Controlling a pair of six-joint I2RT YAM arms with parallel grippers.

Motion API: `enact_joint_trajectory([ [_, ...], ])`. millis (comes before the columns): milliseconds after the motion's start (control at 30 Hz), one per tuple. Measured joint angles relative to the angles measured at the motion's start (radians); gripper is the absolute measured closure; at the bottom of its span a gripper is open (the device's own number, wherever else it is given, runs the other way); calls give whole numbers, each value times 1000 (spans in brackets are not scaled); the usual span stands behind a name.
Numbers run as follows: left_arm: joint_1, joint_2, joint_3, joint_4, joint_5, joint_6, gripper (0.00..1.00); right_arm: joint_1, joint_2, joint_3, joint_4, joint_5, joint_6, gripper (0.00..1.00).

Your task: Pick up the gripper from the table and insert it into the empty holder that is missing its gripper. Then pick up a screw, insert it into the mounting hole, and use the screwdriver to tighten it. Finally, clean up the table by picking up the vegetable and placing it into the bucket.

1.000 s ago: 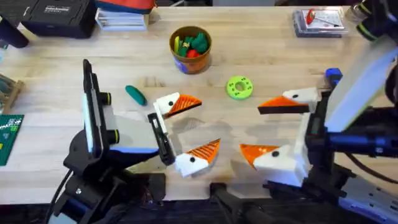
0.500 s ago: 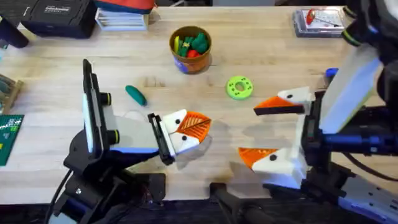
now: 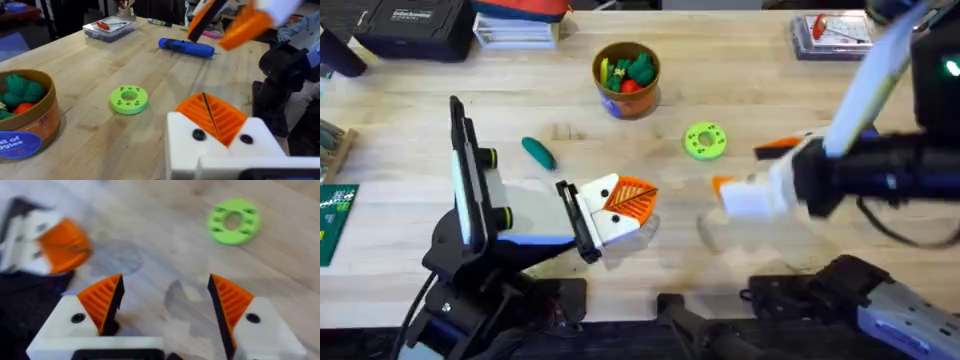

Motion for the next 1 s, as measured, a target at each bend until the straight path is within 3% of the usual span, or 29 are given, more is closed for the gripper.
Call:
enact_joint_trajectory([
  [133, 0, 0, 0, 0, -1, 0, 994, -232, 120, 36, -32, 8, -86, 8],
  [333, 0, 0, 0, 0, -3, 0, 994, -600, 389, 187, -30, 15, -288, 8],
  [467, 0, 0, 0, 0, -3, 0, 994, -780, 556, 268, -25, 39, -409, 9],
  [700, 0, 0, 0, -1, -3, 0, 994, -982, 723, 303, -24, 191, -568, 9],
  [1000, 0, 0, 0, -1, -3, 0, 994, -1150, 804, 305, 51, 249, -691, 8],
])
